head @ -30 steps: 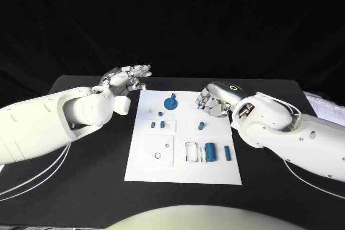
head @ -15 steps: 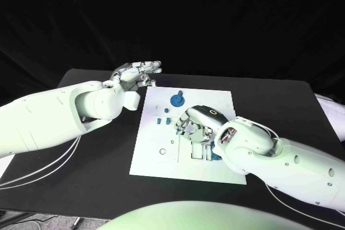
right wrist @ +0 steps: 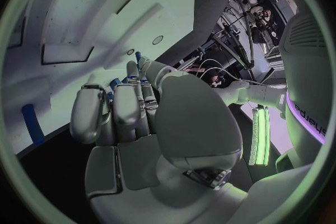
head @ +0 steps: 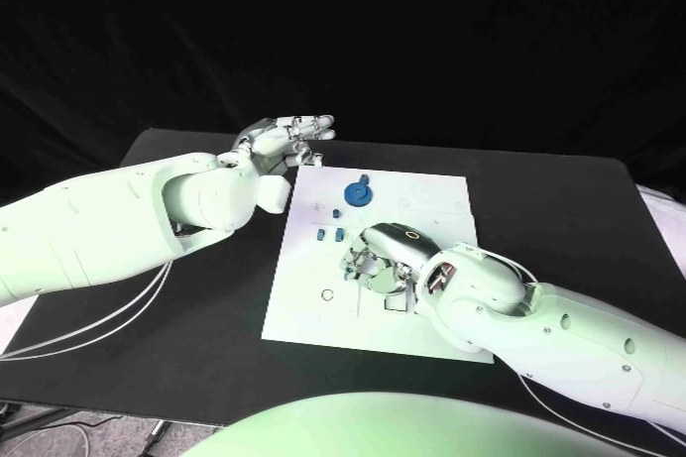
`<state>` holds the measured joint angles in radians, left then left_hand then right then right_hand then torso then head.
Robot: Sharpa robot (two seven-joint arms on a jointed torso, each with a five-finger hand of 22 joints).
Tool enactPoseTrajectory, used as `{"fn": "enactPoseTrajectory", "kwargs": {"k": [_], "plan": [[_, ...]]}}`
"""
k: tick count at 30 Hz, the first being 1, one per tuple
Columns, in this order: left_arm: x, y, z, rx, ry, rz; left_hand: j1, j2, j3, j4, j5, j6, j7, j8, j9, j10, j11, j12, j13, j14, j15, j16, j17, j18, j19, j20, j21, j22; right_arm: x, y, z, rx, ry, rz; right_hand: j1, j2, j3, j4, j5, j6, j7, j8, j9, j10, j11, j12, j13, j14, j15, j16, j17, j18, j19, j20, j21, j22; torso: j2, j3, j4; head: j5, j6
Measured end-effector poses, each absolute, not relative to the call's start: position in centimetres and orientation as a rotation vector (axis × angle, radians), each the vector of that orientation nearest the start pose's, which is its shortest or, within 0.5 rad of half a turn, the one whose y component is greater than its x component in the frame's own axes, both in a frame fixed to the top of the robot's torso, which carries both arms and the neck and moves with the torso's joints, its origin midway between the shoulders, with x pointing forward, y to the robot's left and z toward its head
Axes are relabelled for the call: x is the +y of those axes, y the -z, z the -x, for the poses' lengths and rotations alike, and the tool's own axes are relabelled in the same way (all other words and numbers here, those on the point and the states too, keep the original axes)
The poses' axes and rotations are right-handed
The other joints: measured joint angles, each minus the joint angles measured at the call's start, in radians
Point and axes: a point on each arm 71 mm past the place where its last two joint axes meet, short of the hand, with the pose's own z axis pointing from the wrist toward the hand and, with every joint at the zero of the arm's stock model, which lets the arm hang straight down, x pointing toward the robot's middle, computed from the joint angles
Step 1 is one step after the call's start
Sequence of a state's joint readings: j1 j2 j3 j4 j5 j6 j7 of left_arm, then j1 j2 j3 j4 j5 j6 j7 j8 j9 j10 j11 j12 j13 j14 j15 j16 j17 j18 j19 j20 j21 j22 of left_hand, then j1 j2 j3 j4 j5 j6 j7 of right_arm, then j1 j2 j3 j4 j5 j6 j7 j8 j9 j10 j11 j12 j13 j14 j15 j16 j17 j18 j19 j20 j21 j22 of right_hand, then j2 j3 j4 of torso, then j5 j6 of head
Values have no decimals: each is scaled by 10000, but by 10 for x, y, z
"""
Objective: Assemble the parts on the task board
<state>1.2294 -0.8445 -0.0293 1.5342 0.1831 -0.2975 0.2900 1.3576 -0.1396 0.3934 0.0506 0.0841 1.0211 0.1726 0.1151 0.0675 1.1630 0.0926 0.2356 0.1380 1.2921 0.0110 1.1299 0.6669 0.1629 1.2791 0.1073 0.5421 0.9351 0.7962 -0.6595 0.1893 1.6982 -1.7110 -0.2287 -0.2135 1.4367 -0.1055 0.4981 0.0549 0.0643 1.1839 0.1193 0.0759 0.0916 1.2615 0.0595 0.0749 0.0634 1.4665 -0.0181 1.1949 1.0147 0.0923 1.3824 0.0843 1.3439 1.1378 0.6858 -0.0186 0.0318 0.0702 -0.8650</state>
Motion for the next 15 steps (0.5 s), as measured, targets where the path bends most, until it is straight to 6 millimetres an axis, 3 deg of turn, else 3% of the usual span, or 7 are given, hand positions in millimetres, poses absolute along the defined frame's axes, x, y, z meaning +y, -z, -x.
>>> {"fn": "enactPoseTrajectory", "kwargs": {"k": [15], "plan": [[208,171,-494,14468,15741,13582,0,0,-28,-28,0,0,-1,0,0,-39,39,0,9,0,1,0,-17,0,0,0,-56,-28,-72,253,-391,17482,-8731,2661,0,-1,27,-28,75,-32,-1,-41,6,-10,12,-25,8,0,0,0,0,0,0,0,0,0,-1,21,-13,30,-47]]}}
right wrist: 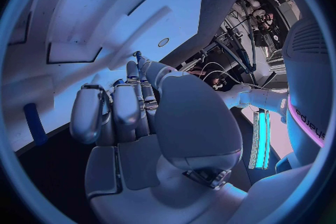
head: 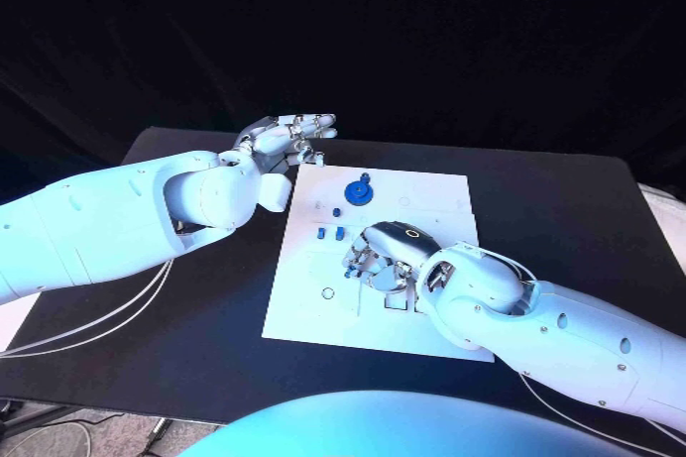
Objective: Assemble the parts on the task board
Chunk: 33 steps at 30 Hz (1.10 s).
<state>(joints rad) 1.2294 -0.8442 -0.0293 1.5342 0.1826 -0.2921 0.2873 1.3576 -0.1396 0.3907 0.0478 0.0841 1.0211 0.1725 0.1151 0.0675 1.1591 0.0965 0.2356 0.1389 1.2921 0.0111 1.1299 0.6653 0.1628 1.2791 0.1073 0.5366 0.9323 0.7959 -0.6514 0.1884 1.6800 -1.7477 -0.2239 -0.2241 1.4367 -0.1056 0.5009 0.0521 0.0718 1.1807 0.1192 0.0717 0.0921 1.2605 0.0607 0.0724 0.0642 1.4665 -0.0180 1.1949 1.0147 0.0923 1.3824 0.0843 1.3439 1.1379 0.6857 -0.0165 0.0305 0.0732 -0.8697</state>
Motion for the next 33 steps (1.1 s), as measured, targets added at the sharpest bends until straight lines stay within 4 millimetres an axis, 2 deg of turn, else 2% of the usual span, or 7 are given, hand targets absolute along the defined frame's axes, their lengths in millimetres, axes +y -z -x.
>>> {"fn": "enactPoseTrajectory", "kwargs": {"k": [13,30,31,33], "plan": [[207,171,-494,14544,15754,13566,0,0,0,0,0,0,0,0,0,0,0,0,-1,0,1,0,1,0,0,0,0,1,-70,253,-391,17410,-8428,2857,1,-1,0,0,0,36,39,-48,-7,0,14,0,1,0,0,0,29,1,0,0,0,33,-2,-3,4,-28,-18],[206,171,-494,14658,15769,13527,0,0,-30,30,0,-37,34,0,0,-34,-37,46,8,-21,-19,0,-35,0,-37,37,-44,-22,-62,255,-388,17685,-8212,3424,1,-1,1,-55,39,33,39,-22,11,-9,39,-10,2,0,0,0,23,1,0,0,0,31,-2,-10,4,27,-31],[206,171,-494,14667,15771,13525,0,0,-30,30,0,-38,33,0,0,-34,-37,46,8,-27,-25,0,-35,0,-37,37,-44,-23,-62,255,-388,17689,-8183,3448,-60,-61,1,-55,39,32,39,-22,11,-9,39,-19,10,0,0,0,18,0,0,0,0,31,-2,-9,3,27,-31],[206,171,-494,14682,15774,13523,0,0,-30,31,0,-51,20,0,0,-53,-19,46,8,-38,-34,0,-35,0,-37,37,-44,-35,-62,255,-388,17690,-8145,3485,-160,-122,3,-57,76,-160,152,-28,10,-242,86,-92,20,0,0,38,6,1,0,0,0,-21,-3,-9,0,23,-31]]}}
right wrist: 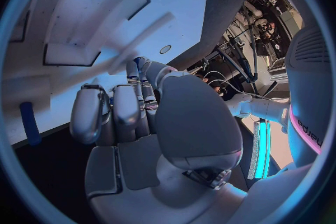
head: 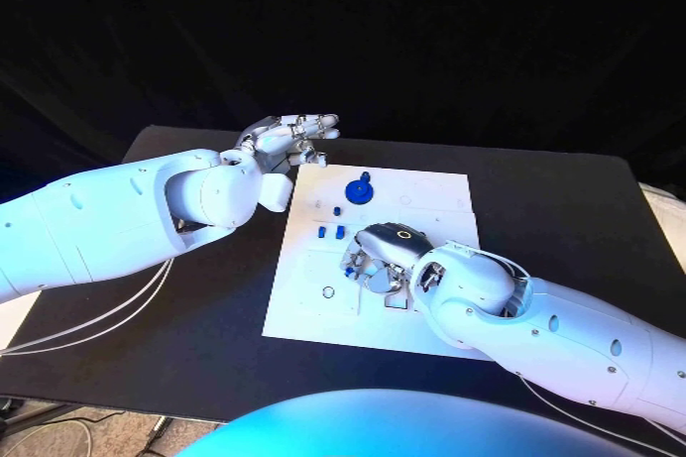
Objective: Assemble the parts on the task board
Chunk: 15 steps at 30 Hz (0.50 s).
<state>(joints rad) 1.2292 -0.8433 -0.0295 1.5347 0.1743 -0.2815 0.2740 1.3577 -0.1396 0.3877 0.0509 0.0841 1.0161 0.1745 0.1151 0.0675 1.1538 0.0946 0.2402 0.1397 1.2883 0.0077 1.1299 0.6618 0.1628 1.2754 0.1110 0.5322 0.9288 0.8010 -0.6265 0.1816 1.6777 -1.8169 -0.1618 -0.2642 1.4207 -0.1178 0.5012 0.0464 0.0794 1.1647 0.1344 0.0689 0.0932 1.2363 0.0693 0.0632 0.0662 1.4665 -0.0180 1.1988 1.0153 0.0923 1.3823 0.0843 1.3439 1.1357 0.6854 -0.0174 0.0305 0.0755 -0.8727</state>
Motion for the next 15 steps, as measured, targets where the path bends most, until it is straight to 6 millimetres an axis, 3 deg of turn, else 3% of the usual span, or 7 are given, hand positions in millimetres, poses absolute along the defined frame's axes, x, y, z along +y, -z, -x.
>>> {"fn": "enactPoseTrajectory", "kwargs": {"k": [3,7,11,15], "plan": [[206,171,-494,14702,15775,13521,0,0,0,0,0,-1,0,0,0,-15,15,0,0,-1,0,0,0,0,0,0,0,-2,-62,255,-388,17701,-8090,3543,-266,-222,27,-26,58,-983,279,-51,-226,-1117,261,55,10,1,229,-15,-172,0,-242,243,-340,-547,-2,0,-1,-4,0],[206,172,-494,14729,15770,13525,0,0,0,0,0,-1,-1,0,0,-15,15,0,-1,-1,0,0,0,1,0,0,0,-2,-62,255,-387,17690,-8083,3573,-514,-470,-284,-52,141,-1835,375,-58,-289,-2107,382,57,-41,16,342,-256,-523,0,-582,356,-755,-1214,-3,4,-1,-5,-1],[206,172,-494,14755,15763,13527,0,0,0,0,0,-1,-1,0,0,-15,16,0,12,-33,32,0,-29,0,-36,-36,-47,-22,-62,256,-387,17649,-8102,3548,-536,-493,-515,-36,199,-1889,393,-58,-269,-2245,339,106,7,17,343,-270,-610,0,-630,375,-825,-1366,-3,5,-1,-5,-1],[206,172,-494,14776,15756,13527,0,0,-39,-5,0,-2,-2,0,0,-34,-3,7,12,-33,32,0,-41,0,-36,-36,-58,-34,-66,256,-387,17540,-8092,3406,-536,-494,-588,-53,291,-1895,366,-58,-263,-2455,478,258,-10,17,343,-270,-641,0,-630,375,-825,-1366,-2,11,-6,-21,-1]]}}
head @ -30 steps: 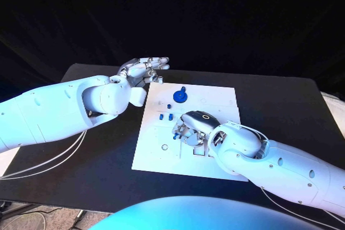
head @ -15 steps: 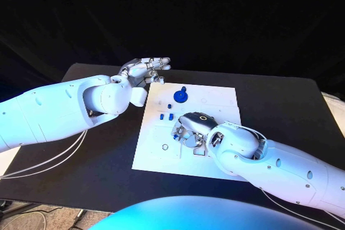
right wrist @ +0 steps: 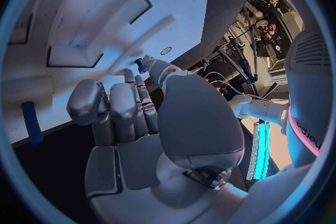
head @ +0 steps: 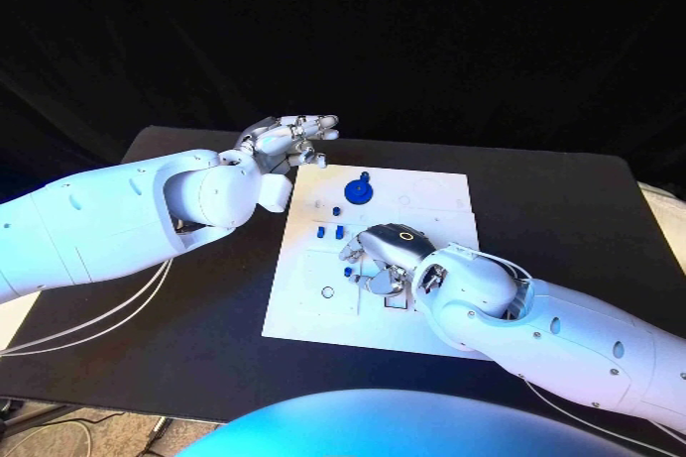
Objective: Assemble the parts on the task board
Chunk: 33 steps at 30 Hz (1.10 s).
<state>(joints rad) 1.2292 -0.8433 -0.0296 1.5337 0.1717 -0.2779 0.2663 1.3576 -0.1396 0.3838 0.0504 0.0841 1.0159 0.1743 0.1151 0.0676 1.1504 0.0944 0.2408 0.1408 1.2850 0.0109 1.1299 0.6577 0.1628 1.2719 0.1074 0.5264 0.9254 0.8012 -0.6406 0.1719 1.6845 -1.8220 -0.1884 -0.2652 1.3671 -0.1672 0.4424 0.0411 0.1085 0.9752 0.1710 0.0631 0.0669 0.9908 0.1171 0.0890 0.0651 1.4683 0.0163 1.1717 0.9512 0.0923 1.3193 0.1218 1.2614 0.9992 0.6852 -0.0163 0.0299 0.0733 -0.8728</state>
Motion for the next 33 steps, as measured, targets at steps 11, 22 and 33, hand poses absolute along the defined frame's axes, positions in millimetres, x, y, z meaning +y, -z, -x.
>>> {"fn": "enactPoseTrajectory", "kwargs": {"k": [11,22,33], "plan": [[208,172,-493,14818,15709,13538,0,0,-18,5,0,0,0,0,0,-17,-17,31,-1,0,0,0,-6,-1,0,0,0,-10,-103,221,-385,16668,-7986,2672,52,136,-79,-24,135,491,-128,61,51,700,-196,499,28,0,-1,-79,-201,1,124,-46,52,221,1,4,-22,-134,18],[208,172,-492,14863,15721,13515,0,0,-18,5,0,-37,34,0,0,-55,21,31,11,-1,1,0,-23,0,1,0,-58,-33,-154,206,-410,16751,-6189,2316,-46,-111,-658,32,-43,338,-409,21,7,266,-376,416,-23,-15,-210,-78,-156,0,182,-150,52,113,-14,-6,-95,-262,127],[209,173,-492,14906,15743,13502,0,0,-57,44,0,-37,33,0,0,-54,20,90,24,0,1,0,-40,0,-35,36,-80,-64,-161,212,-416,17217,-5486,2421,88,3,-743,57,-83,414,-485,21,7,248,-394,416,-22,0,-292,-78,-235,-1,200,-236,12,103,-11,-5,-91,-309,153]]}}
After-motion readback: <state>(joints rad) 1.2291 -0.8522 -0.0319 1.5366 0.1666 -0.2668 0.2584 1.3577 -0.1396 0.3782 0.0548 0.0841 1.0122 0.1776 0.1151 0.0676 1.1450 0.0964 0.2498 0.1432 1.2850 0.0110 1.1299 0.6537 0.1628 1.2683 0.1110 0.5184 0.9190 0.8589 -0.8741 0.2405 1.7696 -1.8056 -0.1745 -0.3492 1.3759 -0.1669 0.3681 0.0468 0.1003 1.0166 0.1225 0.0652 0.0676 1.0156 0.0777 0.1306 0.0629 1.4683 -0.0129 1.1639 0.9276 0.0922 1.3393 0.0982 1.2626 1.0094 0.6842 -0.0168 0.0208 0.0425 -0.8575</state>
